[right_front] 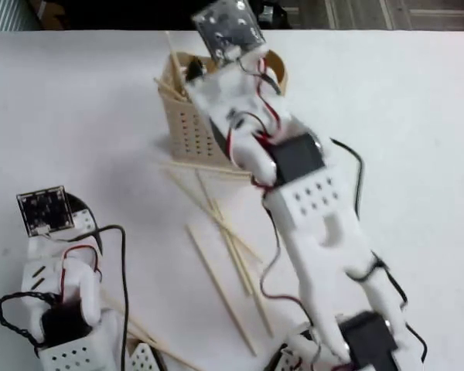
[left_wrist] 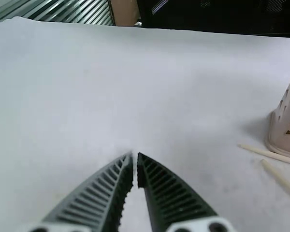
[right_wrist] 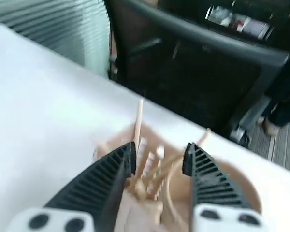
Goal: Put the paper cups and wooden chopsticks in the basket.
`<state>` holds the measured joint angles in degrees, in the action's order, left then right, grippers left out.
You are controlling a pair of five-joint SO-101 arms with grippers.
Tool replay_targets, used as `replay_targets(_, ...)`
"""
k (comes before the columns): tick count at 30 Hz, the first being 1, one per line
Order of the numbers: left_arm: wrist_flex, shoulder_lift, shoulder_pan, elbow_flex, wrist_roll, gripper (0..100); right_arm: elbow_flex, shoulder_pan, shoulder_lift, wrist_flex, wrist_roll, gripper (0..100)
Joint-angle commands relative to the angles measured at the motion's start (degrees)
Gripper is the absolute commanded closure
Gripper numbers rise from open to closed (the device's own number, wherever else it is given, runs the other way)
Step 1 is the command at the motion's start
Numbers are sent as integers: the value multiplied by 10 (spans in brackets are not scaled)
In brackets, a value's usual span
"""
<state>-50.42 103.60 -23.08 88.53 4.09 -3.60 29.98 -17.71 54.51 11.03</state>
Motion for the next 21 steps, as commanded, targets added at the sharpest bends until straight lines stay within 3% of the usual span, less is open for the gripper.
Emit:
replay_targets(1, -2, 8, -3, -4, 5, 961, -4, 0, -47, 162, 4, 836)
replay_targets(5, -2, 8, -3, -4, 5, 961, 18, 21, -47, 314, 7, 835)
replay_targets(8, -2, 8, -3, -4, 5, 961, 80, 36, -51, 348, 7, 834)
replay_targets(17, -3, 8, -2, -4, 5, 961, 281, 39, -47, 269, 8, 827)
replay_targets(21, -3, 8, -1, -4, 5, 961, 366, 62, -46, 229, 8, 717)
